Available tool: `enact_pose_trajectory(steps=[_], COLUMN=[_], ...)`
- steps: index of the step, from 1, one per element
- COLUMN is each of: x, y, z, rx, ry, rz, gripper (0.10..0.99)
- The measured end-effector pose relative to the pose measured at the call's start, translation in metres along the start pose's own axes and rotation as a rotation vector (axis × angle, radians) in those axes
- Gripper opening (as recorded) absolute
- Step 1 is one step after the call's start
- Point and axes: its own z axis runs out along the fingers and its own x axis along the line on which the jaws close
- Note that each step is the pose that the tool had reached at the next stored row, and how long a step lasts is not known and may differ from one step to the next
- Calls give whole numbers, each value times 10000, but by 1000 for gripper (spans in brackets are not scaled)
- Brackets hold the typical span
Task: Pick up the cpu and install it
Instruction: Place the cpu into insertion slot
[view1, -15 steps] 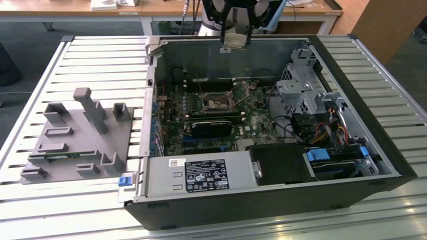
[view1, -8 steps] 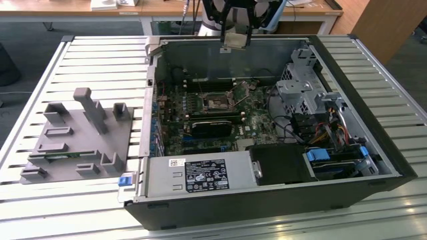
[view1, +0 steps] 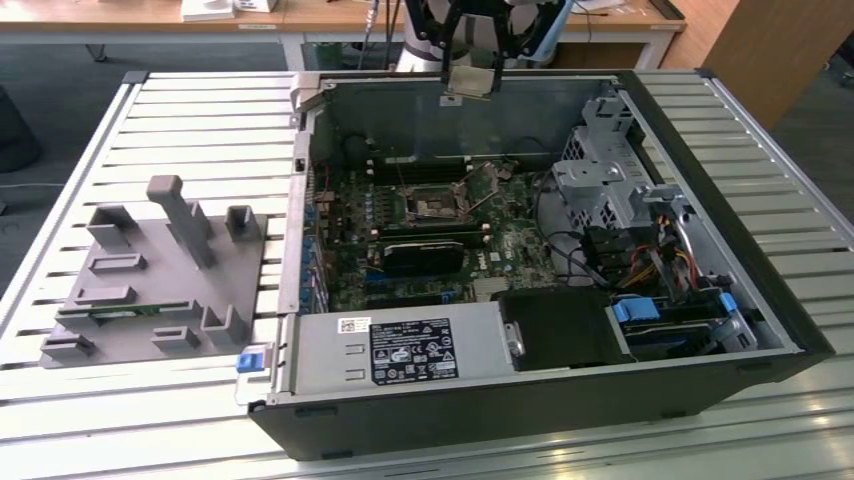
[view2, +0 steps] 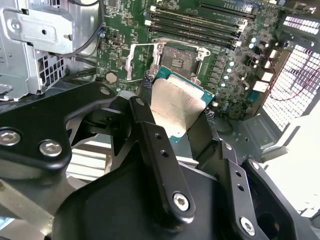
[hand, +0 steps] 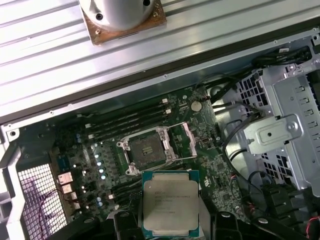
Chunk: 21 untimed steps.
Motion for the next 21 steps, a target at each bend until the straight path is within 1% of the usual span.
enact_pose_trajectory(steps=[21], x=[0], y=[0], z=[2], rx=[14], ry=[-54], rz=[872], gripper=[533])
